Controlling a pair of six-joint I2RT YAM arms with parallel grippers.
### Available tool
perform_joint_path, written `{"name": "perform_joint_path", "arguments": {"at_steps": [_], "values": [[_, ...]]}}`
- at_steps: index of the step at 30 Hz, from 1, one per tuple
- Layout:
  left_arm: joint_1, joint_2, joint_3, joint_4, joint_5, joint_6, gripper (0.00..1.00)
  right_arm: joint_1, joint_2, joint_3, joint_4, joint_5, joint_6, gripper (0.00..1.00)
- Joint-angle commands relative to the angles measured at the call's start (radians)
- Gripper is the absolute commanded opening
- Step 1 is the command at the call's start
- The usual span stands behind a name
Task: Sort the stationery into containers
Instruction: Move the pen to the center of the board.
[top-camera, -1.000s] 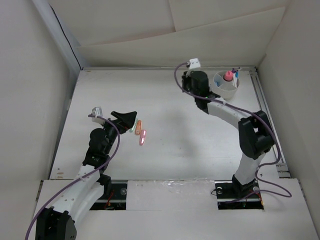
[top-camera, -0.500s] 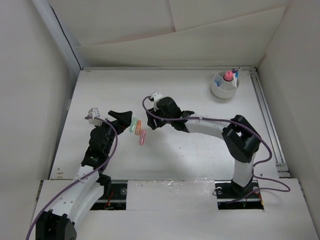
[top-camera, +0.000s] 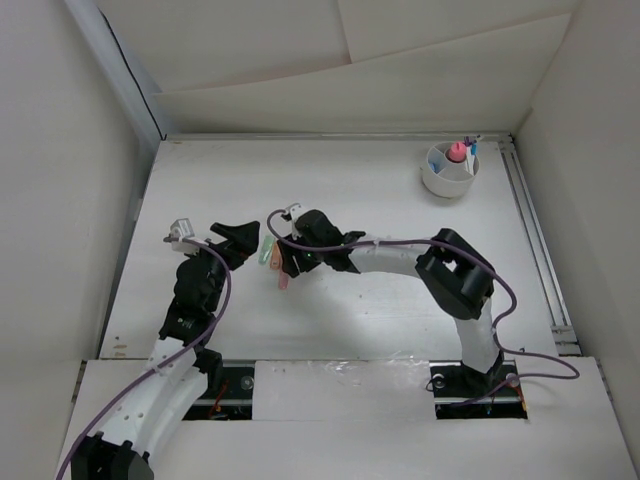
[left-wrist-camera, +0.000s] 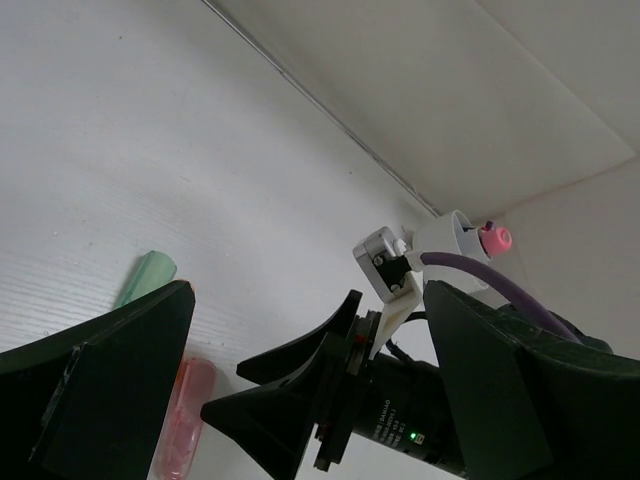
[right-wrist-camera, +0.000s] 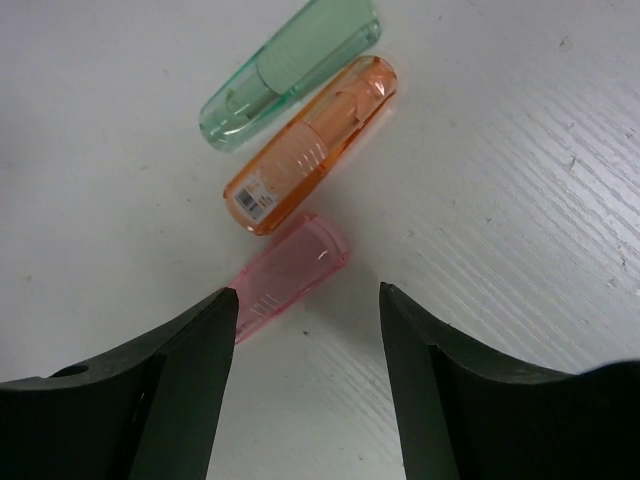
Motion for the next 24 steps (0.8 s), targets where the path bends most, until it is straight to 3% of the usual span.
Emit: {"name": "perform_joint_path", "arguments": {"at_steps": [1, 21, 24], "values": [[-0.001, -0.012, 0.035, 0.022, -0.009, -0.003, 1.00, 0.010, 0.017, 0.056, 0.009, -0.020, 0.027, 0.65], [-0.001, -0.061, 0.035, 0.004, -0.009, -0.003, 1.00, 0.067, 0.067, 0.131, -0.093, 0.136, 0.027, 0.65], [-0.001, -0.070, 0.045, -0.019, -0.035, -0.003, 1.00, 0.087, 0.090, 0.152, -0.103, 0.186, 0.027, 0.61]]}}
